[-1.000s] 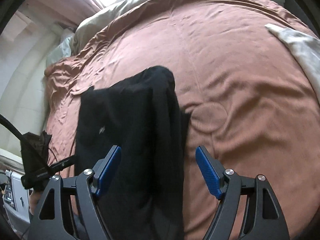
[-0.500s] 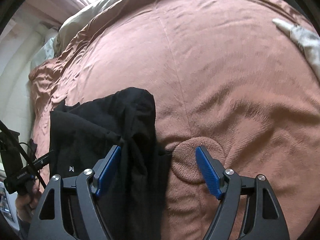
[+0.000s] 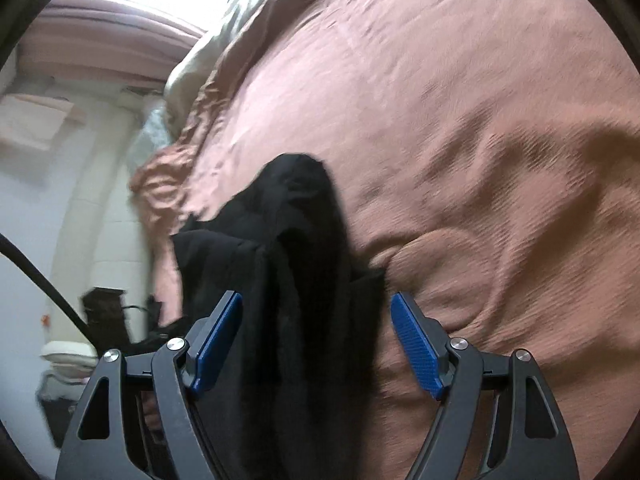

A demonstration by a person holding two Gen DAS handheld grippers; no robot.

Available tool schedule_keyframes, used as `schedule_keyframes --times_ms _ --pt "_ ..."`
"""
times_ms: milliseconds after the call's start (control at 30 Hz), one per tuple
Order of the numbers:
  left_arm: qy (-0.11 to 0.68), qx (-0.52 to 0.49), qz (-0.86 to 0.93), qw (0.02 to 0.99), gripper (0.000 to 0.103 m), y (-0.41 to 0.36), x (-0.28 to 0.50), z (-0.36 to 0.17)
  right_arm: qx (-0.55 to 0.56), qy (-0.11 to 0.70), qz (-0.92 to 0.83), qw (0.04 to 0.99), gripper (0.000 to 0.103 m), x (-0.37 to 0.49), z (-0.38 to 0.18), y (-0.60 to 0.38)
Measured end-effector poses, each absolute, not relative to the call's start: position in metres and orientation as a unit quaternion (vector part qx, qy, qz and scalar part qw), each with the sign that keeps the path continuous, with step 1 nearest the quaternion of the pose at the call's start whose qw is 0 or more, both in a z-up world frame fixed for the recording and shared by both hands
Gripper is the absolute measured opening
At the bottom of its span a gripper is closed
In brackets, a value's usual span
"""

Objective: Fold large clothes
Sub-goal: 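Grasp the folded shirt bundle with both tools and lift it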

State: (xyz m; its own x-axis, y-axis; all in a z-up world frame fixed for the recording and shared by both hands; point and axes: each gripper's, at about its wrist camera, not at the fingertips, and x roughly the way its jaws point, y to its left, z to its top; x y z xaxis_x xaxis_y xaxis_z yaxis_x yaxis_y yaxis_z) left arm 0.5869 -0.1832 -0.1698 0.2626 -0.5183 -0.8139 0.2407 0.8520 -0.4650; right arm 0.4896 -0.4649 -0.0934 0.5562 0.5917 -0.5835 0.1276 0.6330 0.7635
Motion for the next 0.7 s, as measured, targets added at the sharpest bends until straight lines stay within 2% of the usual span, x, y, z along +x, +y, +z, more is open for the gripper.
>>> schedule_keyframes --times_ms 267,633,700 --pt "0.561 -0.148 -0.252 0.775 0.068 -0.175 0.575 -0.175 0.411 0.473 0.143 0.767 0.075 0.493 -0.104 -0.470" --pt "0.562 -0.166 -0.254 0.770 0.067 -0.181 0.585 -0.181 0.449 0.452 0.172 0.751 0.075 0.512 -0.123 -0.479" --pt "0.561 -0.169 -0.254 0.769 0.067 -0.181 0.587 -0.181 0.443 0.454 0.173 0.753 0.072 0.513 -0.125 -0.476"
